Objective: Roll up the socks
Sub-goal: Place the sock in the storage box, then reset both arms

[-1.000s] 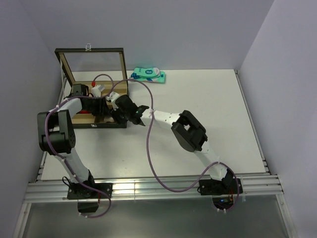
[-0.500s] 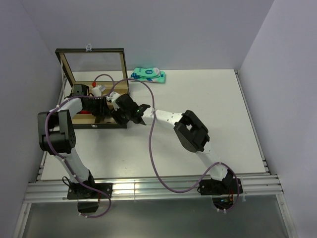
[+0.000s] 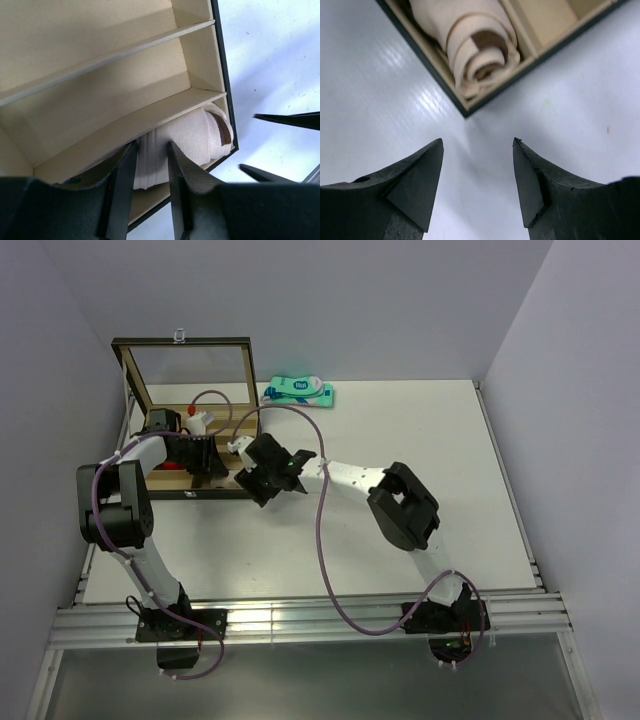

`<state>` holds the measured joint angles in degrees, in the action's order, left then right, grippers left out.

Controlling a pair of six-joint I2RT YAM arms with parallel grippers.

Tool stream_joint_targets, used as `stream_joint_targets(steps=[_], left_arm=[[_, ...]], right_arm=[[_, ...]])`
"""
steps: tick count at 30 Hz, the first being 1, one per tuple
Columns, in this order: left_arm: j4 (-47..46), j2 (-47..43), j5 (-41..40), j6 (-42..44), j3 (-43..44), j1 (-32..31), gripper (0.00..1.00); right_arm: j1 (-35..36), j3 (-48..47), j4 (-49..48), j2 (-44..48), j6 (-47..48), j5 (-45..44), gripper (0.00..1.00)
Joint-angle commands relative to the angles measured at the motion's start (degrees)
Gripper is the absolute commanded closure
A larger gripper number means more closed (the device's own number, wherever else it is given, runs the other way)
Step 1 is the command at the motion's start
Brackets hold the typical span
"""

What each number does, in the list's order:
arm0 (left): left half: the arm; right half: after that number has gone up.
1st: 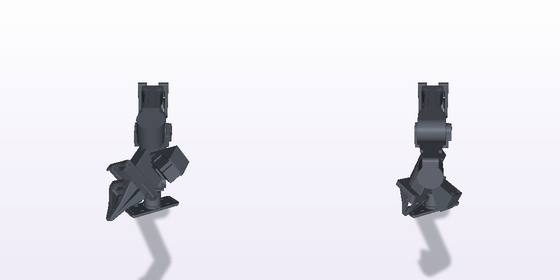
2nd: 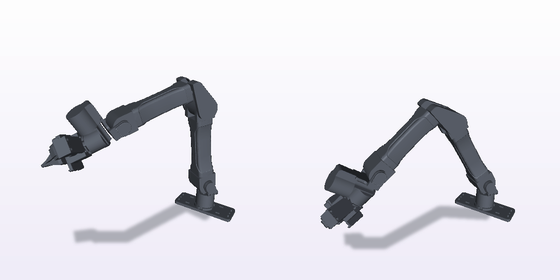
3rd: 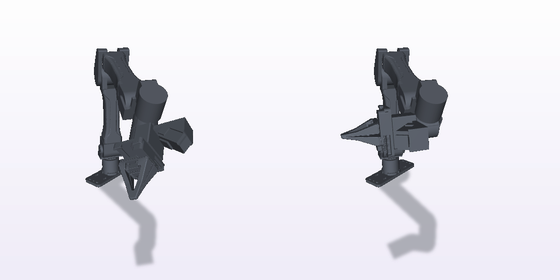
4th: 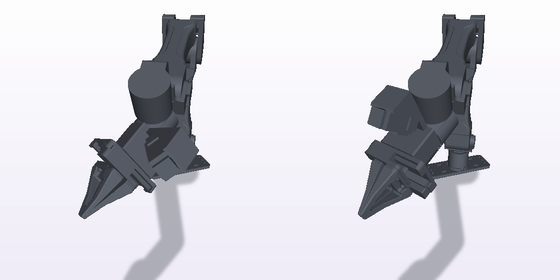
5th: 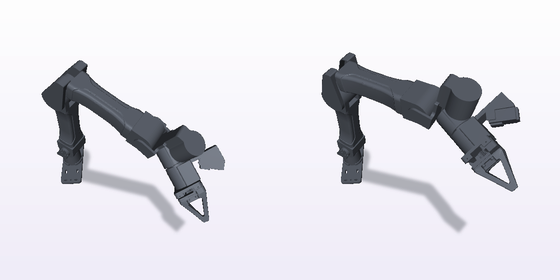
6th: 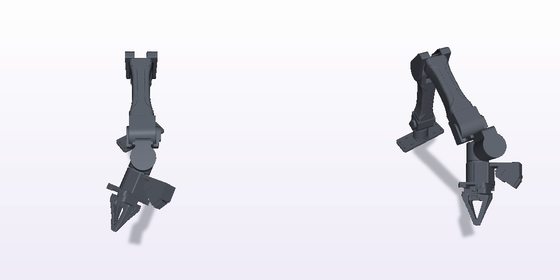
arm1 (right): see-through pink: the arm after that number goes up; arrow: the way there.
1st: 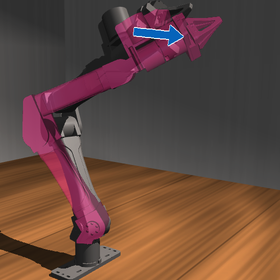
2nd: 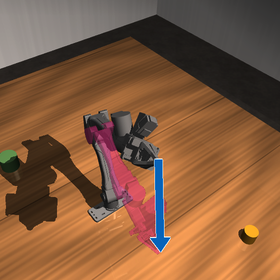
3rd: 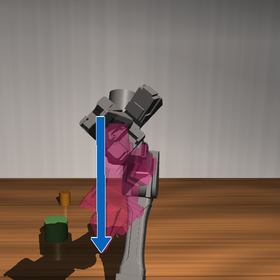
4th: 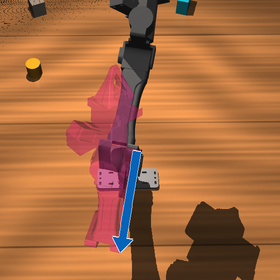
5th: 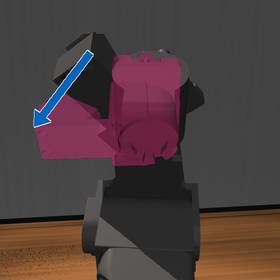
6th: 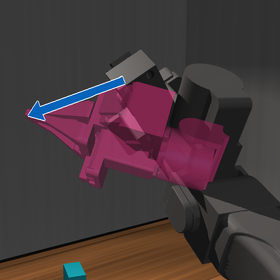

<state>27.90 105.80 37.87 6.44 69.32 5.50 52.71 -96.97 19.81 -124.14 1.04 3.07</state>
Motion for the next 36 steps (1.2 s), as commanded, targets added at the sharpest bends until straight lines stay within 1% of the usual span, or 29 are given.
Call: stream_joint_targets(steps=[1,2,10,14,18,19,20,22,24,25,28,31,33,36], left_arm=[[-0.57,-1.11,-0.87,1.30,3.10,-0.22,0.62],[-0.48,-1.38,-0.43,1.04,4.15,-0.14,0.61],[3.56,-3.92,2.38,0.51,10.74,0.30,0.58],[5.58,-6.56,3.26,0.86,13.21,0.74,0.58],[6.81,-10.87,3.88,1.30,13.47,2.06,0.57],[6.99,-12.88,3.53,1.82,13.21,2.41,0.57],[7.17,-14.12,3.36,2.17,12.95,2.59,0.56],[6.30,-18.06,2.92,2.00,11.20,2.50,0.55],[4.98,-20.71,2.74,1.30,9.27,2.50,0.54],[3.58,-23.42,3.17,1.04,6.99,2.50,0.54],[2.86,-27.30,3.27,1.82,3.12,1.80,0.53],[3.65,-30.12,3.96,4.36,0.92,0.57,0.53],[3.65,-32.48,2.66,5.16,-0.06,0.22,0.51],[3.83,-34.25,2.38,5.96,-1.12,-0.75,0.50]], right_arm=[[-1.12,2.83,-1.78,8.45,-0.95,1.50,0.35],[-1.20,4.14,-2.32,9.34,-2.95,1.67,0.34],[-4.19,10.92,-6.27,17.86,-7.89,2.03,0.34],[-6.29,17.67,-10.31,22.79,-12.62,1.94,0.33],[-9.63,25.23,-14.71,29.29,-17.99,0.80,0.30],[-10.25,26.90,-16.37,32.26,-18.87,0.19,0.28],[-10.87,30.05,-16.99,33.94,-20.19,-1.56,0.18],[-12.19,32.97,-17.70,38.76,-21.68,-4.72,0.16],[-12.89,37.28,-18.31,42.12,-23.18,-7.54,0.12],[-13.59,39.29,-17.97,45.18,-23.62,-8.51,0.11],[-14.21,42.11,-16.31,50.21,-25.20,-12.82,0.09],[-14.65,44.75,-15.25,54.87,-26.35,-15.98,0.08],[-14.65,46.60,-15.68,58.90,-26.96,-17.48,0.05],[-15.18,49.33,-15.68,62.34,-27.67,-19.06,0.04]])
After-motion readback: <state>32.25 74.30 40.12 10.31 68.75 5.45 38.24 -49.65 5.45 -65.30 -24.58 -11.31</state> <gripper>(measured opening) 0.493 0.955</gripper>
